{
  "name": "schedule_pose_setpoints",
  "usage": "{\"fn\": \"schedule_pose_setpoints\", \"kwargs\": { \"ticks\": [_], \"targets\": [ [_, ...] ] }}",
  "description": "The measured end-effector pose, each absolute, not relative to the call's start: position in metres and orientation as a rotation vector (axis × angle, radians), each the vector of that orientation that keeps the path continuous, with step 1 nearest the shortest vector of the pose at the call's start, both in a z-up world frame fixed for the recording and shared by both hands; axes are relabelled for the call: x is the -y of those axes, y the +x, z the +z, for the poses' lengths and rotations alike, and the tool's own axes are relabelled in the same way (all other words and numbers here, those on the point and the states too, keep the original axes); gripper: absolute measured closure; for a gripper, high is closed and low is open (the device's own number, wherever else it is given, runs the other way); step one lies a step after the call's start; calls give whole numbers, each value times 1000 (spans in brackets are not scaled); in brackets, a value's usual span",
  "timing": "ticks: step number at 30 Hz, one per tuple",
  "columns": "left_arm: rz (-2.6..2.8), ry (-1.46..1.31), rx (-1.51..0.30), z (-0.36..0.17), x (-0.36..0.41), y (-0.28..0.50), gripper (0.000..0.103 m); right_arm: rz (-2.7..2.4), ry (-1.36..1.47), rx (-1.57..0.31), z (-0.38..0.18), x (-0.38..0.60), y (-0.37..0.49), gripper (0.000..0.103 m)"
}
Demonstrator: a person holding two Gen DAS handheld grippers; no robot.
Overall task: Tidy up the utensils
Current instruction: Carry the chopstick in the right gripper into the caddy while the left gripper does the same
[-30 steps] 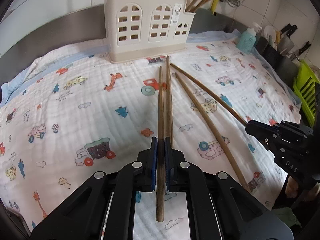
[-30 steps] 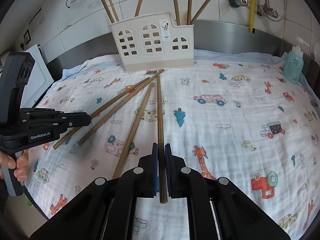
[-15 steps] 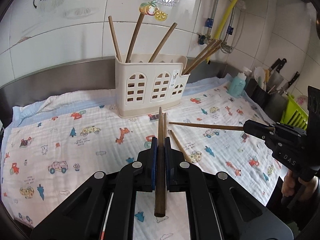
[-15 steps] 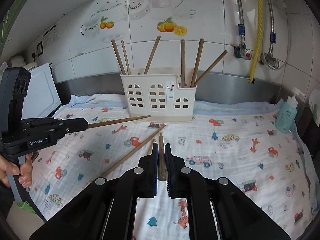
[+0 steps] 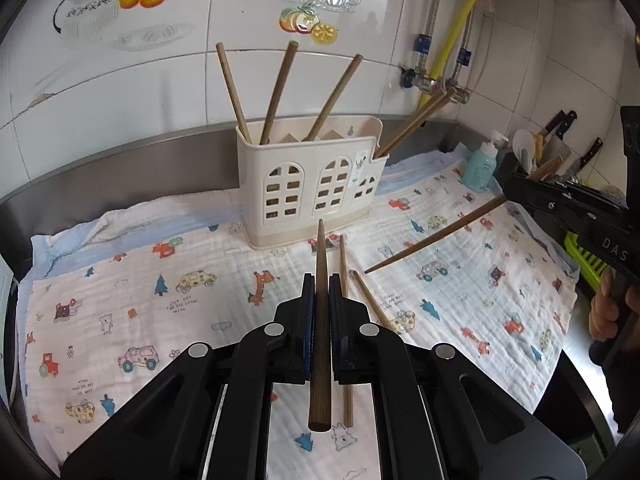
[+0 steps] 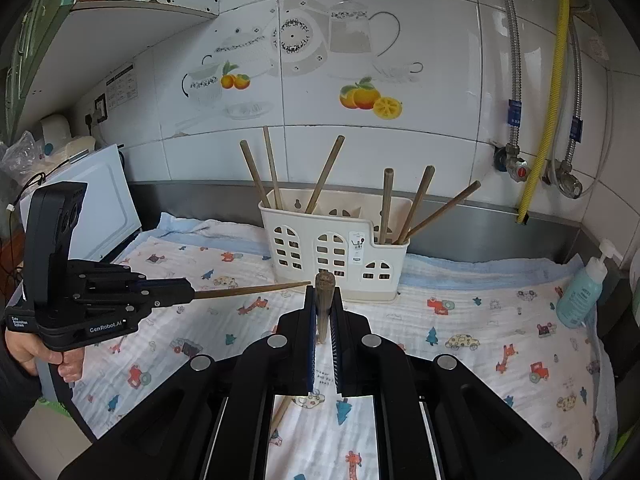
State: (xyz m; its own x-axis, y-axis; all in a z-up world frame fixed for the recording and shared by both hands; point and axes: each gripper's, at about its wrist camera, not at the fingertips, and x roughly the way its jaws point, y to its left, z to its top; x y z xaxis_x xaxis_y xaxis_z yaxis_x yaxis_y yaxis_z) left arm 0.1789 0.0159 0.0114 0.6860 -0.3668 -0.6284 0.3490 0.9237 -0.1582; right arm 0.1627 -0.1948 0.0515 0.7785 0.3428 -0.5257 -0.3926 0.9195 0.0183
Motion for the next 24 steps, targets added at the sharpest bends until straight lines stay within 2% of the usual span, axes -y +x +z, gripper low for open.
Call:
{"fn": "schedule_pose_setpoints", "kwargs": {
  "ticks": [24],
  "targets": [
    [-405,48,-456,138,1,203,97,406,-156,-415,153,200,205,96]
  ]
}}
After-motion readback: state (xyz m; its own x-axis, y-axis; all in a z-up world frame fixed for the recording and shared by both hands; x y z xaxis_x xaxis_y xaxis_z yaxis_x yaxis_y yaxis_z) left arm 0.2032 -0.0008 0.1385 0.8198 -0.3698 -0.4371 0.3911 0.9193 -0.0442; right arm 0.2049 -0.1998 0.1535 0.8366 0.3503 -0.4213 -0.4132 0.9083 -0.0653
